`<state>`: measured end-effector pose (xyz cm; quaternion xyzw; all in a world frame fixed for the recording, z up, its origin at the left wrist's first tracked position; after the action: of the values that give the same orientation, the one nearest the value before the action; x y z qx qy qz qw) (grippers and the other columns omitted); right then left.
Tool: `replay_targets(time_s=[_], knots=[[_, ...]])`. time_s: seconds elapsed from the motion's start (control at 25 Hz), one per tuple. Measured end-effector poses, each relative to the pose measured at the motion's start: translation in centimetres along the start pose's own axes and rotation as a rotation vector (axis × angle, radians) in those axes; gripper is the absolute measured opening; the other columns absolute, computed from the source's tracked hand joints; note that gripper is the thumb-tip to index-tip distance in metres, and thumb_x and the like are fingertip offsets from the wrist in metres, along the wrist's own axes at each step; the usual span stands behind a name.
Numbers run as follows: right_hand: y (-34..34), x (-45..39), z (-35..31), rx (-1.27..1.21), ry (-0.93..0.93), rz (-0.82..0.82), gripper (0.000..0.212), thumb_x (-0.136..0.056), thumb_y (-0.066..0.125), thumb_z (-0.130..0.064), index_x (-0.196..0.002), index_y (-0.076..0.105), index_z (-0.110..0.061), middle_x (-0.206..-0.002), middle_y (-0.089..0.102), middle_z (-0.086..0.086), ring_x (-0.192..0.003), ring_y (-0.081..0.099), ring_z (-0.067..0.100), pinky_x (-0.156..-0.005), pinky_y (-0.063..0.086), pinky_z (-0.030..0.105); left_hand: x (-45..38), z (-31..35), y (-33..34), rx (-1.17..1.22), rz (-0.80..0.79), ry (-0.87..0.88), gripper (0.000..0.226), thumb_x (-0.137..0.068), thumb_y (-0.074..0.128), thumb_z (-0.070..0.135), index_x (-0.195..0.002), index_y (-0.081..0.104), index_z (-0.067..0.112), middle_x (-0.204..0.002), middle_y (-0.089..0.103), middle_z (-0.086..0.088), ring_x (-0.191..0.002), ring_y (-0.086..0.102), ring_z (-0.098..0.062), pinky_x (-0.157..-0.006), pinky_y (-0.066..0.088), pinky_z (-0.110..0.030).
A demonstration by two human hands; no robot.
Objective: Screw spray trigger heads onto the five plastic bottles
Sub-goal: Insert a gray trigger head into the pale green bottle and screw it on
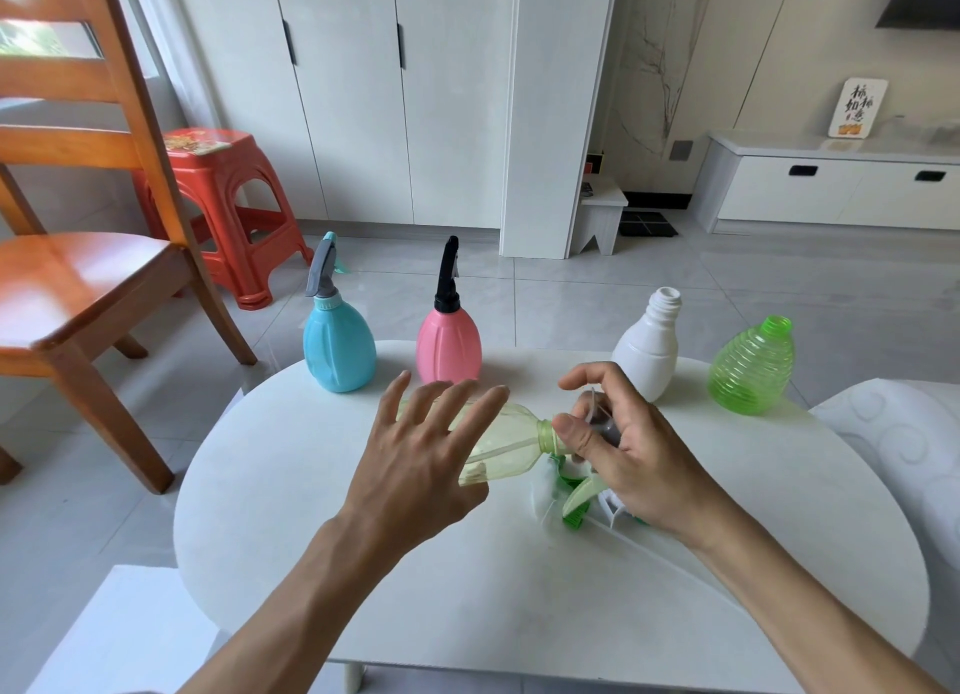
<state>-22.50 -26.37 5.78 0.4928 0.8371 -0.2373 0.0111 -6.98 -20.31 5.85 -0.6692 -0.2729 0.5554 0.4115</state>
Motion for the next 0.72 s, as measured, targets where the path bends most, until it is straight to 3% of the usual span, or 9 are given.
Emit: replay_targets(time_s=[0.08, 0.2, 0.32, 0.4, 0.52, 0.72], knots=[[0.48, 0.02, 0.46, 0.04, 0.016, -0.005, 0.027, -0.086, 0.059, -0.052, -0.106, 0.051, -0.037, -0.074, 0.055, -0.012, -0.068, 0.059, 0.01, -0.074, 0.054, 0.054, 0.09, 0.08, 0.15, -0.014, -0.012, 0.004, 0.092, -0.05, 0.089, 0.035, -0.135, 0.057, 0.019, -0.128, 0.065, -0.007, -0.112, 0.063, -0.033, -0.104, 0.042, -0.06], [0.75, -0.15, 0.39, -0.07, 0.009, -0.045, 0.036, -0.079, 0.071, -0.04, -0.11, 0.052, -0.036, -0.087, 0.055, -0.015, -0.077, 0.056, 0.01, -0.075, 0.052, 0.046, 0.08, -0.09, 0.09, -0.012, -0.012, -0.006, 0.093, -0.051, 0.089, 0.035, -0.136, 0.055, 0.02, -0.128, 0.065, -0.007, -0.112, 0.063, -0.032, -0.104, 0.041, -0.06], [0.47, -0.28, 0.09, -0.002, -0.021, -0.033, 0.031, -0.081, 0.068, -0.048, -0.106, 0.051, -0.041, -0.076, 0.056, -0.014, -0.067, 0.058, 0.006, -0.065, 0.051, 0.035, 0.2, 0.08, 0.19, -0.025, -0.009, 0.007, 0.097, -0.051, 0.088, 0.037, -0.138, 0.046, 0.022, -0.129, 0.064, -0.007, -0.113, 0.063, -0.033, -0.105, 0.04, -0.06], [0.61, -0.26, 0.41, 0.035, -0.003, -0.024, 0.029, -0.082, 0.064, -0.055, -0.105, 0.05, -0.043, -0.072, 0.056, -0.012, -0.064, 0.058, 0.009, -0.067, 0.051, 0.044, 0.31, 0.08, 0.4, -0.041, -0.018, 0.017, 0.098, -0.051, 0.089, 0.038, -0.138, 0.047, 0.023, -0.13, 0.064, -0.008, -0.114, 0.062, -0.034, -0.105, 0.039, -0.061], [0.82, -0.33, 0.64, 0.028, 0.009, -0.057, 0.039, -0.078, 0.07, -0.044, -0.111, 0.05, -0.041, -0.084, 0.057, -0.011, -0.074, 0.058, 0.014, -0.073, 0.051, 0.043, 0.28, 0.08, 0.63, -0.068, -0.047, 0.009, 0.104, -0.051, 0.09, 0.041, -0.143, 0.044, 0.023, -0.139, 0.059, -0.011, -0.123, 0.058, -0.036, -0.106, 0.036, -0.062], [0.7, -0.19, 0.79, 0.096, 0.049, -0.074, 0.024, -0.086, 0.056, -0.056, -0.102, 0.05, -0.038, -0.065, 0.058, -0.01, -0.056, 0.057, 0.008, -0.056, 0.05, 0.032, 0.28, 0.72, 0.62, -0.084, -0.052, 0.029, 0.115, -0.052, 0.089, 0.042, -0.15, 0.031, 0.024, -0.153, 0.043, -0.012, -0.138, 0.042, -0.04, -0.107, 0.036, -0.064]])
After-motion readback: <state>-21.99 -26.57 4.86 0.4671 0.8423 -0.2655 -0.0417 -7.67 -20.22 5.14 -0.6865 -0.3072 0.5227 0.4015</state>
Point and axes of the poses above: each hand's wrist, its own x-axis away from the middle knuckle, its own y-axis out of the palm, z = x × y, the point moved 9 cm from there along -x, towards the middle knuckle
